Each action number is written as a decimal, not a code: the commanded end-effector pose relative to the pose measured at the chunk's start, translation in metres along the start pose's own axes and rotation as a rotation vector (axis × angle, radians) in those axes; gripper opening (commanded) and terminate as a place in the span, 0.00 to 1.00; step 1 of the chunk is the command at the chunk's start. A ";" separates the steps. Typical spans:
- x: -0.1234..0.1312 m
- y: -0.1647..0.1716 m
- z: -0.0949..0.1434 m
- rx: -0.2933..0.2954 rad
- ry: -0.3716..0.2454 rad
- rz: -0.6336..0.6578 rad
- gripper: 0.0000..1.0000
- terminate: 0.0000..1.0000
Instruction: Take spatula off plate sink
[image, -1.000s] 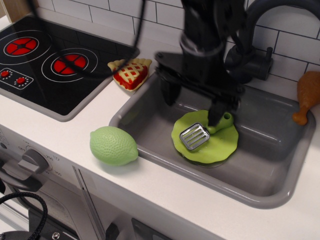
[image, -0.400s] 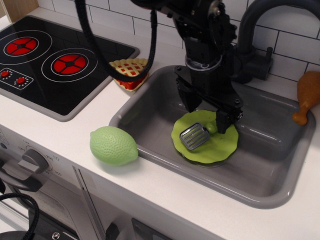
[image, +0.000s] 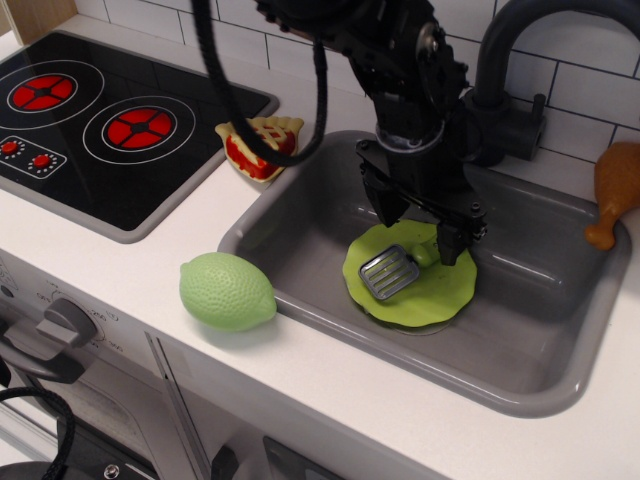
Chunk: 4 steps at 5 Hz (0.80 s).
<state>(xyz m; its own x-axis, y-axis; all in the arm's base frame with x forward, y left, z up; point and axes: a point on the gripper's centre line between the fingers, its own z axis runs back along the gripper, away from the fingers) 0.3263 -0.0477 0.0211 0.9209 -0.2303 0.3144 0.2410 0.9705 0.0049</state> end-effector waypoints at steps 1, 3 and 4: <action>0.017 -0.004 -0.008 0.049 -0.069 -0.022 1.00 0.00; 0.022 -0.007 -0.020 0.063 -0.078 -0.029 1.00 0.00; 0.020 -0.009 -0.023 0.068 -0.075 -0.031 1.00 0.00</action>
<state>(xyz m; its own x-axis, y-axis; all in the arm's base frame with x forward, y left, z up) 0.3413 -0.0565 -0.0080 0.9040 -0.2586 0.3405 0.2474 0.9659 0.0767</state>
